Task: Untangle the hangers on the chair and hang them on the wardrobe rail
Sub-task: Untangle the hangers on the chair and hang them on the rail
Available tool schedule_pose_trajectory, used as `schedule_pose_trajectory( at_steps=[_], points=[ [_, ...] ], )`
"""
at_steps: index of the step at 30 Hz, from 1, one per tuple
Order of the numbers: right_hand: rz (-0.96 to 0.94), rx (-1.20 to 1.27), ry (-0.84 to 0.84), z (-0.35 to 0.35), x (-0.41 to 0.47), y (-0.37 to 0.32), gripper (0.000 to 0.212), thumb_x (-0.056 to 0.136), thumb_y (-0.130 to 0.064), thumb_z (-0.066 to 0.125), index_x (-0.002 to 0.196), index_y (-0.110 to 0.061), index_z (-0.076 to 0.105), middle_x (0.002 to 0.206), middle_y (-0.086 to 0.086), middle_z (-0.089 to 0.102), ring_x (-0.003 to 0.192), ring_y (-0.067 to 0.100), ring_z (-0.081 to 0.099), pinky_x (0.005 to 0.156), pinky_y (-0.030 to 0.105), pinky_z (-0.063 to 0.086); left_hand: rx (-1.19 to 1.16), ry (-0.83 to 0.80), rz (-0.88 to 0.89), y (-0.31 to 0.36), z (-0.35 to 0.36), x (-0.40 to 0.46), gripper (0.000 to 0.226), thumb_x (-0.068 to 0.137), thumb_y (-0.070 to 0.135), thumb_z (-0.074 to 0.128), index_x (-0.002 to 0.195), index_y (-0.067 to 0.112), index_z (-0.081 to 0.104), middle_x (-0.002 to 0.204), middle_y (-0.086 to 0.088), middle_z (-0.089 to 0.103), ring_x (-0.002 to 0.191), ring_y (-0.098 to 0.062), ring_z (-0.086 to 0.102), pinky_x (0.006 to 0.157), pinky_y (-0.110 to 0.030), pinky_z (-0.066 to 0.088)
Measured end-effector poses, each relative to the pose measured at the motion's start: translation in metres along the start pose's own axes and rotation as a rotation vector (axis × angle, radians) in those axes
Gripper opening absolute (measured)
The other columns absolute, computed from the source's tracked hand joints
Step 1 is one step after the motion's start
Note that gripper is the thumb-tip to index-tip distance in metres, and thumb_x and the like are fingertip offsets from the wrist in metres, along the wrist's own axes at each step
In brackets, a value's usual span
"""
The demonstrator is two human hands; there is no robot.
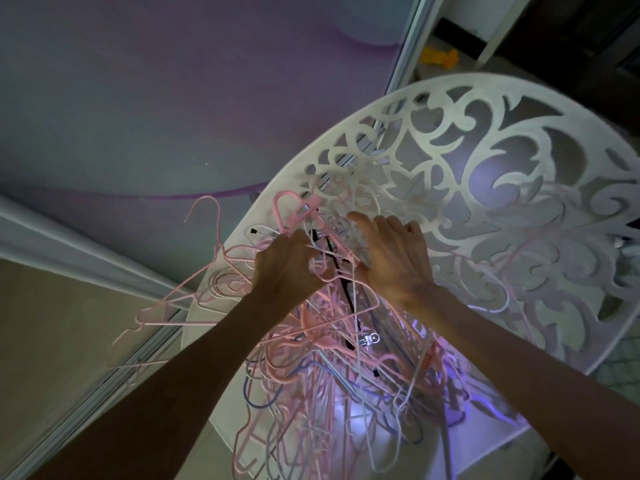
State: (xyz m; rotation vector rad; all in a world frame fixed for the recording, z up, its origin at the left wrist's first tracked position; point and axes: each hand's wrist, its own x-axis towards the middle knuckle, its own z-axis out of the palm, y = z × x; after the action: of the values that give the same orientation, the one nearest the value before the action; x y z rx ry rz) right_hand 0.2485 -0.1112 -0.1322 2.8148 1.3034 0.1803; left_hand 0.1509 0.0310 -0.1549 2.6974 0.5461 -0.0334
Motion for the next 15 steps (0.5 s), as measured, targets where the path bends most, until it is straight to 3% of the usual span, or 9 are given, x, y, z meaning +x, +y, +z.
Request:
schedule_pose_trajectory(
  at_steps=[2, 6, 8, 11, 15],
  points=[
    [-0.051, -0.010, 0.025, -0.002, 0.007, -0.002, 0.078, 0.051, -0.028, 0.083, 0.122, -0.021, 0.052, 0.082, 0.004, 0.063, 0.073, 0.025, 0.059, 0.066, 0.033, 0.040, -0.016, -0.014, -0.015, 0.000, 0.002, 0.001, 0.035, 0.080, 0.052, 0.063, 0.104, 0.028, 0.070, 0.115, 0.009, 0.061, 0.107, -0.015, 0.057, 0.082, -0.032, 0.047],
    [-0.147, -0.025, -0.026, -0.003, 0.014, 0.002, 0.078, 0.061, -0.049, 0.079, 0.125, -0.016, 0.051, 0.089, 0.009, 0.065, 0.077, 0.029, 0.062, 0.067, 0.035, 0.042, -0.095, 0.002, -0.128, -0.004, 0.004, 0.007, 0.036, 0.075, 0.043, 0.073, 0.100, 0.020, 0.061, 0.105, 0.004, 0.069, 0.102, -0.019, 0.062, 0.080, -0.033, 0.047],
    [-0.198, -0.027, -0.110, -0.006, 0.020, 0.004, 0.079, 0.064, -0.042, 0.081, 0.130, -0.017, 0.046, 0.095, 0.008, 0.065, 0.083, 0.030, 0.064, 0.065, 0.034, 0.045, -0.112, -0.017, -0.142, -0.002, 0.006, 0.008, 0.037, 0.075, 0.040, 0.074, 0.102, 0.018, 0.061, 0.106, 0.003, 0.069, 0.104, -0.020, 0.062, 0.082, -0.034, 0.048],
    [-0.233, 0.040, -0.248, -0.007, 0.031, 0.007, 0.072, 0.074, -0.033, 0.075, 0.134, -0.023, 0.036, 0.107, 0.003, 0.062, 0.099, 0.028, 0.061, 0.071, 0.033, 0.044, -0.118, -0.036, -0.112, 0.005, 0.010, 0.007, 0.038, 0.081, 0.036, 0.068, 0.112, 0.017, 0.060, 0.122, 0.001, 0.060, 0.114, -0.021, 0.054, 0.085, -0.038, 0.048],
    [-0.232, 0.070, -0.239, -0.007, 0.039, 0.014, 0.073, 0.073, -0.038, 0.075, 0.134, -0.025, 0.036, 0.110, 0.001, 0.060, 0.104, 0.026, 0.057, 0.076, 0.032, 0.042, -0.056, -0.025, -0.030, 0.006, 0.013, 0.007, 0.033, 0.086, 0.034, 0.062, 0.113, 0.016, 0.064, 0.133, 0.003, 0.049, 0.119, -0.019, 0.045, 0.087, -0.036, 0.047]
  ],
)
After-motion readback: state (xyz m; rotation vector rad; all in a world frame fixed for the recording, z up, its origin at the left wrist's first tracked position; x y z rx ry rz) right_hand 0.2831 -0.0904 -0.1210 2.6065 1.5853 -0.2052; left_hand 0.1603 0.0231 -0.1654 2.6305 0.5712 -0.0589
